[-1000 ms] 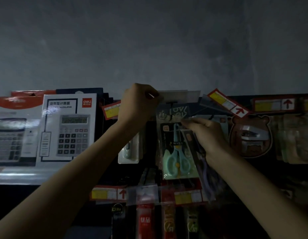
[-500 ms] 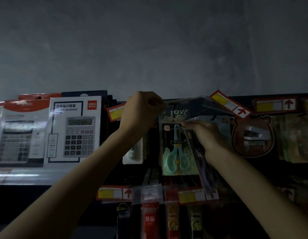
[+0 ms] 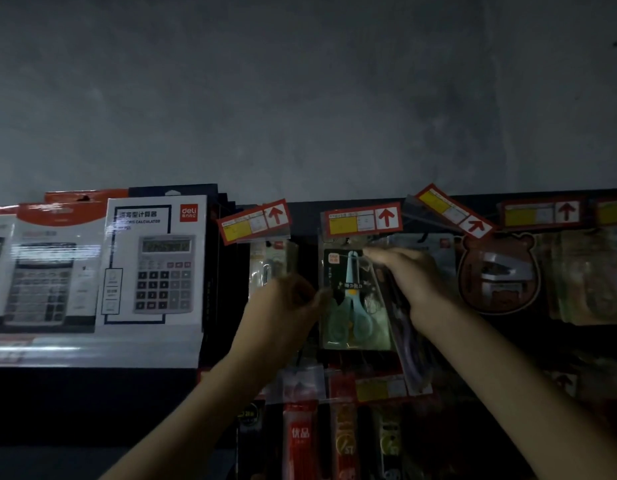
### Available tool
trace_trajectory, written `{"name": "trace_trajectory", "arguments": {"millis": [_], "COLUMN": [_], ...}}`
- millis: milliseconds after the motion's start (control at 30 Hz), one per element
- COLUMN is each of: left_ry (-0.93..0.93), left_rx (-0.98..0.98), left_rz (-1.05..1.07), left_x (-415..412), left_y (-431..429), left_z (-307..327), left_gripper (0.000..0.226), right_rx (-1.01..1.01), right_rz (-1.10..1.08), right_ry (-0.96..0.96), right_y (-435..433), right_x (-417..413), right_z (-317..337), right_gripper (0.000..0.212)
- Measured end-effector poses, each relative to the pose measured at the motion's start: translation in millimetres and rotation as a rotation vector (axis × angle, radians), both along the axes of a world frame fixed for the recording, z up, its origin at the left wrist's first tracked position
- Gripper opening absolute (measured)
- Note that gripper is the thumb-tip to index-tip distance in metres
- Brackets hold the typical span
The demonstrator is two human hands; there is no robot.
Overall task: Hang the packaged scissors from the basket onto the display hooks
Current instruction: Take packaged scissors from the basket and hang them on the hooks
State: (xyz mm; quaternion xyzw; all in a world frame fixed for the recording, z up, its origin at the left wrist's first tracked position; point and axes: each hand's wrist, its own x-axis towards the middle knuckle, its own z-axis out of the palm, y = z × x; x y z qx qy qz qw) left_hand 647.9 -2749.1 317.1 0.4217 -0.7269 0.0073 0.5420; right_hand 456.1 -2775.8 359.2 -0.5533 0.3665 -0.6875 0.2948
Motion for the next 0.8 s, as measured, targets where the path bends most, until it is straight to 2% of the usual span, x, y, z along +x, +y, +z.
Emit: {"name": "trace_trajectory", "arguments": {"millis": [200, 267, 400, 567, 800], "left_ry": [0.276, 0.285, 0.268, 0.255, 0.179], "left_rx": [0.342, 0.388, 0.419, 0.393, 0.319], "left_rz": [-0.220, -0.245, -0.266, -0.219, -0.095], "left_x": [3, 4, 4, 1, -6], "left_y": [-2, -3, -6, -10, -20], "left_z": [-11, -13, -18, -20, -20], "left_gripper": [0.018, 0.022, 0.026, 0.027, 0.025], "right_rx": [0.011, 0.023, 0.035, -0.010, -0.029], "right_rz": [0.020, 0.030, 0.007, -0.173, -0.396], "right_ry": [0.030, 0.075, 0.216, 0.530, 0.667], "right_y": [4, 8, 16, 18, 12], "right_x": [-7, -10, -17, -30, -27], "right_z": [-10, -16, -33, -55, -58], "right_gripper": [0.024, 0.023, 0.024, 0.028, 0.028]}}
